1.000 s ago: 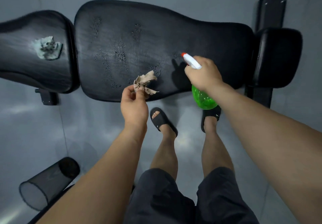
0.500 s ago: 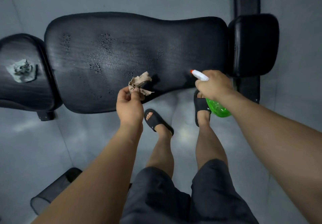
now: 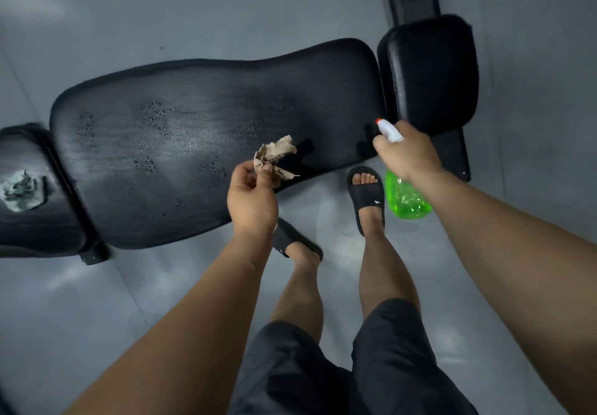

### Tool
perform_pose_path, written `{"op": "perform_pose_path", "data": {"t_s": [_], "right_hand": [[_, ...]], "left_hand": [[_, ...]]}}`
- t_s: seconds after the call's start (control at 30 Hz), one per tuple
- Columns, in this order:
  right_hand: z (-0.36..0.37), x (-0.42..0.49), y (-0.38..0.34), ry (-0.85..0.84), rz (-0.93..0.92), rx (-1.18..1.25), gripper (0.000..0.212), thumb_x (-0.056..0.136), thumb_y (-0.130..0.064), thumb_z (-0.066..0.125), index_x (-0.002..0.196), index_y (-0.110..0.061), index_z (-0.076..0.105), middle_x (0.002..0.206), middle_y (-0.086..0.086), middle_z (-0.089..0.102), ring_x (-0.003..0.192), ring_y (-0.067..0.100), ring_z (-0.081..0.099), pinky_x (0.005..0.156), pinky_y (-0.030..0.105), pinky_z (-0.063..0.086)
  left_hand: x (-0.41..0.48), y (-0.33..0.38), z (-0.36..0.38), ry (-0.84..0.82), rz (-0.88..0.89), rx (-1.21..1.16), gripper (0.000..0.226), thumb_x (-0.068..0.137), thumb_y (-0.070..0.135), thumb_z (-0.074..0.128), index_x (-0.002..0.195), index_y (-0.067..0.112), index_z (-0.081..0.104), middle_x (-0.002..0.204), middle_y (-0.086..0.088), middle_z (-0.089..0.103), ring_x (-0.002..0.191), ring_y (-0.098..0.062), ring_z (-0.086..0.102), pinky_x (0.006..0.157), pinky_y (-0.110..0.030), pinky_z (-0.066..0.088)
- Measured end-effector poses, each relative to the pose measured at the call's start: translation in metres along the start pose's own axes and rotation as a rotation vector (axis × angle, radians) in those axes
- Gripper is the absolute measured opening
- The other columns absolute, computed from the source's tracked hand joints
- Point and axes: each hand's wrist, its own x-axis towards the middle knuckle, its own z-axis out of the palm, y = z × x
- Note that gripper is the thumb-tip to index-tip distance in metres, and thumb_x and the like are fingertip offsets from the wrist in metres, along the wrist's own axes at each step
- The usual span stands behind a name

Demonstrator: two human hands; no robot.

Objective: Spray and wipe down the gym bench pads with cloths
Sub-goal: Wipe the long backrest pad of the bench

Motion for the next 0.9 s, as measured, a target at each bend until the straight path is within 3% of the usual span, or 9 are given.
{"op": "perform_pose_path", "data": {"t_s": [0.17, 0.27, 0.33, 0.47, 0.57, 0.63, 0.7, 0.77, 0.9], "right_hand": [[-0.01, -0.005, 0.079, 0.166, 0.103, 0.158, 0.023, 0.094, -0.031, 0.052, 0.099, -0.01, 0.045, 0.089, 0.01, 0.055, 0.082, 0.034, 0.051, 0.069, 0.037, 0.035], [-0.016, -0.011, 0.131, 0.291, 0.113, 0.224, 0.021, 0.093, -0.026, 0.059, 0.091, -0.008, 0.049, 0.08, 0.012, 0.057, 0.077, 0.037, 0.055, 0.065, 0.039, 0.04], [-0.019, -0.011, 0.165, 0.378, 0.162, 0.26, 0.027, 0.096, -0.031, 0.061, 0.093, -0.005, 0.056, 0.085, 0.018, 0.064, 0.083, 0.039, 0.061, 0.071, 0.042, 0.047], [-0.022, -0.002, 0.226, 0.51, 0.269, 0.303, 0.03, 0.099, -0.031, 0.057, 0.115, -0.005, 0.063, 0.105, 0.021, 0.069, 0.097, 0.038, 0.064, 0.081, 0.042, 0.049], [-0.021, 0.017, 0.256, 0.535, 0.336, 0.348, 0.024, 0.097, -0.022, 0.056, 0.112, -0.006, 0.066, 0.104, 0.021, 0.068, 0.098, 0.037, 0.062, 0.077, 0.034, 0.042], [-0.021, 0.035, 0.274, 0.586, 0.376, 0.403, 0.023, 0.096, -0.02, 0.056, 0.109, -0.006, 0.069, 0.108, 0.022, 0.065, 0.101, 0.035, 0.061, 0.079, 0.029, 0.037], [-0.02, 0.053, 0.285, 0.625, 0.428, 0.442, 0.025, 0.097, -0.018, 0.057, 0.114, -0.005, 0.07, 0.118, 0.026, 0.057, 0.105, 0.035, 0.057, 0.088, 0.023, 0.036], [-0.021, 0.079, 0.296, 0.649, 0.471, 0.504, 0.025, 0.098, -0.019, 0.059, 0.116, -0.005, 0.07, 0.121, 0.026, 0.054, 0.103, 0.033, 0.057, 0.086, 0.018, 0.033], [-0.014, 0.131, 0.313, 0.634, 0.485, 0.582, 0.028, 0.095, -0.025, 0.062, 0.117, -0.011, 0.072, 0.117, 0.017, 0.062, 0.098, 0.024, 0.06, 0.091, 0.022, 0.041]], "left_hand": [[-0.014, 0.008, 0.055, -0.213, 0.019, 0.078, 0.009, 0.102, 0.025, 0.061, 0.093, 0.027, 0.062, 0.082, 0.005, 0.072, 0.077, -0.007, 0.066, 0.079, -0.035, 0.052], [-0.024, 0.012, 0.093, -0.375, 0.027, 0.11, 0.009, 0.103, 0.024, 0.06, 0.094, 0.023, 0.06, 0.075, 0.012, 0.068, 0.071, -0.001, 0.063, 0.072, -0.024, 0.05], [-0.032, 0.013, 0.12, -0.482, 0.054, 0.176, 0.01, 0.104, 0.025, 0.059, 0.096, 0.019, 0.059, 0.069, 0.015, 0.066, 0.065, 0.001, 0.06, 0.064, -0.018, 0.049], [-0.043, 0.005, 0.173, -0.644, 0.061, 0.303, 0.03, 0.102, 0.044, 0.057, 0.088, 0.017, 0.061, 0.071, -0.002, 0.065, 0.065, -0.012, 0.059, 0.065, -0.026, 0.049], [-0.049, 0.004, 0.209, -0.642, 0.019, 0.395, 0.042, 0.102, 0.054, 0.05, 0.084, 0.019, 0.063, 0.066, 0.004, 0.063, 0.056, -0.005, 0.057, 0.058, -0.022, 0.048], [-0.052, 0.001, 0.234, -0.634, 0.006, 0.451, 0.045, 0.104, 0.056, 0.043, 0.084, 0.022, 0.064, 0.07, 0.007, 0.066, 0.061, -0.004, 0.061, 0.055, -0.016, 0.047], [-0.052, -0.003, 0.254, -0.655, -0.02, 0.433, 0.05, 0.103, 0.06, 0.042, 0.09, 0.019, 0.068, 0.08, 0.002, 0.073, 0.076, -0.012, 0.07, 0.07, -0.022, 0.056], [-0.051, -0.011, 0.274, -0.69, -0.042, 0.383, 0.053, 0.101, 0.06, 0.047, 0.101, 0.012, 0.069, 0.089, -0.003, 0.077, 0.08, -0.019, 0.073, 0.086, -0.042, 0.061], [-0.045, -0.032, 0.298, -0.706, -0.038, 0.383, 0.04, 0.101, 0.05, 0.057, 0.104, 0.01, 0.061, 0.09, -0.003, 0.072, 0.071, -0.017, 0.068, 0.076, -0.039, 0.059]]}}
